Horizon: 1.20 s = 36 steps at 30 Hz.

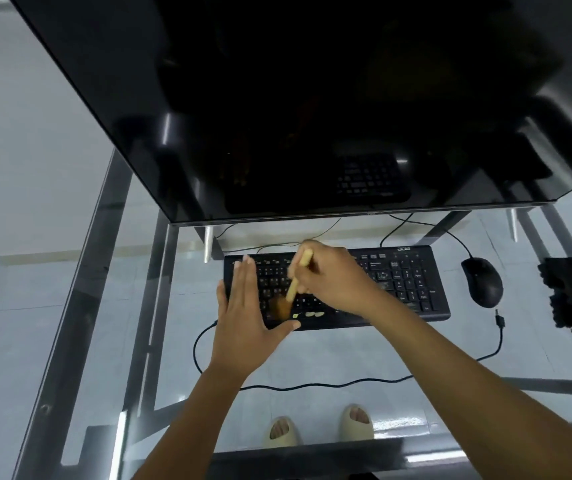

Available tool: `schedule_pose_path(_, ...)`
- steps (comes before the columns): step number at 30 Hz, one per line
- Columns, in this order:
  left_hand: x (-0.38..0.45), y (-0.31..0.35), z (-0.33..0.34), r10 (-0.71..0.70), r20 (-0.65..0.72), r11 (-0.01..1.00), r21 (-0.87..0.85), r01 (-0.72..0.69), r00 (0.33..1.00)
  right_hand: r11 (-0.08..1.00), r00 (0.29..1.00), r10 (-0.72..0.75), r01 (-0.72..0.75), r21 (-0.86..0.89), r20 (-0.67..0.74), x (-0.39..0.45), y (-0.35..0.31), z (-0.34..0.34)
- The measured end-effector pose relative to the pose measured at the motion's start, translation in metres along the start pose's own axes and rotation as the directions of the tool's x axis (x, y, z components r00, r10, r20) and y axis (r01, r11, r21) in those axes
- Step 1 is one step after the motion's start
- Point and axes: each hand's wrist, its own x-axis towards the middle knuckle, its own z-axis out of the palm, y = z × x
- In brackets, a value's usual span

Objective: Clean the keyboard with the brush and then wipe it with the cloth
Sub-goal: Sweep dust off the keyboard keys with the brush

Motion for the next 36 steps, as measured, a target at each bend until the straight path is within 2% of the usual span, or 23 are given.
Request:
schedule_pose_path(1, 0.004, 0.006, 0.001, 0.027, 0.018, 1.000, 0.013, -0.027, 0.999, 0.999, 0.999, -0.008, 0.006, -0.044, -0.047, -0.002, 0.007, -0.003)
schedule_pose_path(4, 0.014, 0.021, 0.004, 0.079, 0.063, 0.996, 0.031, -0.081, 0.995, 0.999, 0.929, -0.027, 0.017, -0.031, -0.368, -0.005, 0.017, -0.025)
schedule_pose_path(5, 0.016, 0.025, 0.006, 0.089, 0.079, 0.995, 0.043, -0.093, 0.993, 1.000, 0.919, 0.004, 0.002, 0.014, -0.393, -0.006, 0.020, -0.032)
schedule_pose_path(7, 0.020, 0.030, 0.010, 0.105, 0.111, 0.992, 0.058, -0.112, 0.988, 0.985, 0.967, 0.126, -0.096, 0.141, -0.224, -0.007, 0.024, -0.038)
schedule_pose_path(8, 0.021, 0.033, 0.013, 0.114, 0.126, 0.991, 0.062, -0.123, 0.985, 0.980, 0.979, 0.156, -0.137, 0.145, -0.129, -0.010, 0.029, -0.039)
schedule_pose_path(9, 0.023, 0.036, 0.016, 0.122, 0.141, 0.989, 0.065, -0.132, 0.982, 0.986, 0.981, 0.153, -0.143, 0.089, -0.121, -0.012, 0.033, -0.040)
schedule_pose_path(11, 0.026, 0.044, 0.020, 0.138, 0.167, 0.985, 0.078, -0.153, 0.976, 0.993, 0.937, 0.084, -0.105, -0.047, -0.338, -0.014, 0.040, -0.048)
schedule_pose_path(12, 0.028, 0.047, 0.022, 0.146, 0.177, 0.983, 0.087, -0.163, 0.973, 0.995, 0.895, 0.047, -0.080, -0.056, -0.443, -0.015, 0.043, -0.053)
schedule_pose_path(13, 0.031, 0.051, 0.023, 0.151, 0.187, 0.981, 0.095, -0.170, 0.971, 0.998, 0.882, 0.046, -0.063, -0.020, -0.468, -0.017, 0.045, -0.058)
schedule_pose_path(15, 0.035, 0.056, 0.025, 0.156, 0.215, 0.978, 0.101, -0.181, 0.964, 0.991, 0.945, 0.111, -0.081, 0.109, -0.309, -0.020, 0.046, -0.060)
schedule_pose_path(16, 0.038, 0.059, 0.027, 0.156, 0.226, 0.978, 0.101, -0.183, 0.961, 0.987, 0.974, 0.134, -0.114, 0.116, -0.184, -0.024, 0.048, -0.058)
schedule_pose_path(17, 0.040, 0.061, 0.028, 0.155, 0.236, 0.978, 0.098, -0.182, 0.959, 0.995, 0.985, 0.103, -0.102, 0.015, -0.135, -0.028, 0.049, -0.058)
schedule_pose_path(18, 0.041, 0.063, 0.029, 0.153, 0.243, 0.979, 0.093, -0.180, 0.958, 0.994, 0.984, 0.084, -0.093, -0.049, -0.157, -0.029, 0.052, -0.058)
schedule_pose_path(20, 0.044, 0.073, 0.033, 0.167, 0.250, 0.976, 0.093, -0.196, 0.954, 0.994, 0.917, 0.020, -0.061, -0.090, -0.398, -0.032, 0.056, -0.070)
schedule_pose_path(21, 0.045, 0.077, 0.035, 0.174, 0.252, 0.974, 0.098, -0.204, 0.952, 0.999, 0.885, 0.026, -0.042, -0.024, -0.465, -0.034, 0.058, -0.076)
schedule_pose_path(22, 0.047, 0.079, 0.036, 0.177, 0.253, 0.973, 0.101, -0.208, 0.951, 0.997, 0.890, 0.067, -0.041, 0.067, -0.451, -0.034, 0.060, -0.080)
schedule_pose_path(24, 0.048, 0.080, 0.036, 0.172, 0.260, 0.974, 0.102, -0.204, 0.950, 0.971, 0.970, 0.159, -0.122, 0.203, -0.181, -0.034, 0.058, -0.080)
schedule_pose_path(25, 0.048, 0.081, 0.036, 0.171, 0.262, 0.974, 0.101, -0.203, 0.950, 0.979, 0.986, 0.152, -0.142, 0.144, -0.060, -0.034, 0.059, -0.078)
schedule_pose_path(26, 0.049, 0.082, 0.038, 0.174, 0.269, 0.973, 0.103, -0.208, 0.947, 0.991, 0.991, 0.123, -0.120, 0.058, -0.053, -0.034, 0.062, -0.077)
schedule_pose_path(28, 0.050, 0.091, 0.044, 0.188, 0.289, 0.968, 0.109, -0.228, 0.938, 0.997, 0.954, 0.063, -0.073, -0.025, -0.292, -0.033, 0.074, -0.087)
schedule_pose_path(30, 0.052, 0.098, 0.049, 0.195, 0.293, 0.966, 0.108, -0.235, 0.936, 0.996, 0.868, 0.093, -0.075, 0.058, -0.487, -0.031, 0.083, -0.100)
schedule_pose_path(33, 0.056, 0.108, 0.056, 0.194, 0.308, 0.963, 0.122, -0.240, 0.931, 0.978, 0.899, 0.204, -0.170, 0.119, -0.389, -0.035, 0.095, -0.115)
schedule_pose_path(36, 0.060, 0.120, 0.063, 0.203, 0.318, 0.961, 0.116, -0.251, 0.926, 0.966, 0.802, 0.256, -0.229, 0.118, -0.540, -0.045, 0.110, -0.135)
